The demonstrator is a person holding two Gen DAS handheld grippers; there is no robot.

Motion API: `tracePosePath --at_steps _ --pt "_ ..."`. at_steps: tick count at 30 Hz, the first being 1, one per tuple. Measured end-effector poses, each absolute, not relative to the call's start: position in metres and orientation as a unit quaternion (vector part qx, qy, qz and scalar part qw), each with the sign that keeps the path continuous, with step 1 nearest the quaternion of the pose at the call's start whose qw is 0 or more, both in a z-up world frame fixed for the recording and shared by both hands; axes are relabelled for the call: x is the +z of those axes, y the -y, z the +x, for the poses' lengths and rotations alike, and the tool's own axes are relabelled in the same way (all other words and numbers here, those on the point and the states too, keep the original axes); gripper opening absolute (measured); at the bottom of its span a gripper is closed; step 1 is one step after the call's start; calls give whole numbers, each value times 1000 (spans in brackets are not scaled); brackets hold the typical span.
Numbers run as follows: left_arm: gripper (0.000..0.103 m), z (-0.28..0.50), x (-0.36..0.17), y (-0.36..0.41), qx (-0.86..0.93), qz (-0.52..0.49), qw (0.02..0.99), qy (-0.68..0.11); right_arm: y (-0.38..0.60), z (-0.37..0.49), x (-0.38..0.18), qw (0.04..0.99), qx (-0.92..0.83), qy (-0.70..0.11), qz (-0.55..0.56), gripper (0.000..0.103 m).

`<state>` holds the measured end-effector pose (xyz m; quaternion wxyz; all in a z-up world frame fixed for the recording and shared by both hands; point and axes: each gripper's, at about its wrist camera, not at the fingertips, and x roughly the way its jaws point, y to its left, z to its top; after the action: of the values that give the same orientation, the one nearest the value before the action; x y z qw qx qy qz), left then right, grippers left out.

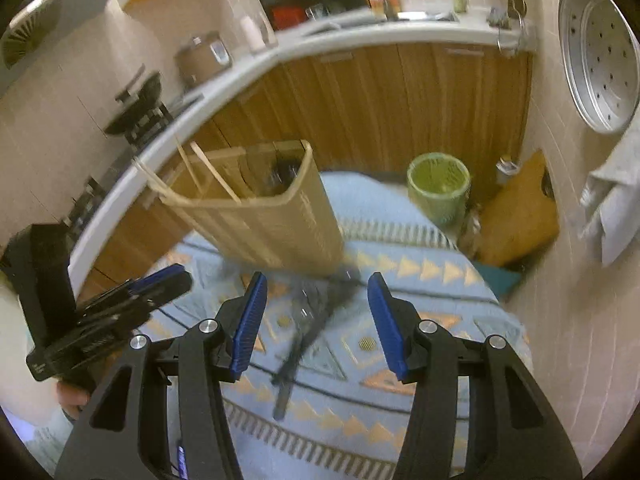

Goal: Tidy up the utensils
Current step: 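Grasp the last clear spoon with the left tool while the right tool grasps the dark grey spoon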

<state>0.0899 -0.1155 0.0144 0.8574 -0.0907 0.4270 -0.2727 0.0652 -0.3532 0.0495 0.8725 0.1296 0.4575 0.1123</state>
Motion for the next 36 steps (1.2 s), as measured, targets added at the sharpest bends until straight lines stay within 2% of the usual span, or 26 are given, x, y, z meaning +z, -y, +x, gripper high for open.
tracePosePath --at_steps 3,11,21,30,32,33,36 --pt "40 100 -14 130 -277 -81 831 -476 350 65 33 856 90 -497 113 49" --pt "41 124 -66 167 -252 -35 819 -513 359 65 0 815 84 -557 134 45" --pt "43 145 -73 190 -203 -83 833 -507 387 71 -20 793 77 -574 191 45" --pt "42 134 -74 231 -162 57 856 -487 390 75 -28 785 70 -583 197 45" --pt "38 134 -75 234 -168 67 854 -487 386 80 -27 785 72 -585 192 45" --pt "32 135 -75 236 -175 69 851 -490 384 82 -28 784 71 -586 191 45" --pt "32 136 -75 238 -191 78 844 -496 381 90 -30 781 72 -588 197 45"
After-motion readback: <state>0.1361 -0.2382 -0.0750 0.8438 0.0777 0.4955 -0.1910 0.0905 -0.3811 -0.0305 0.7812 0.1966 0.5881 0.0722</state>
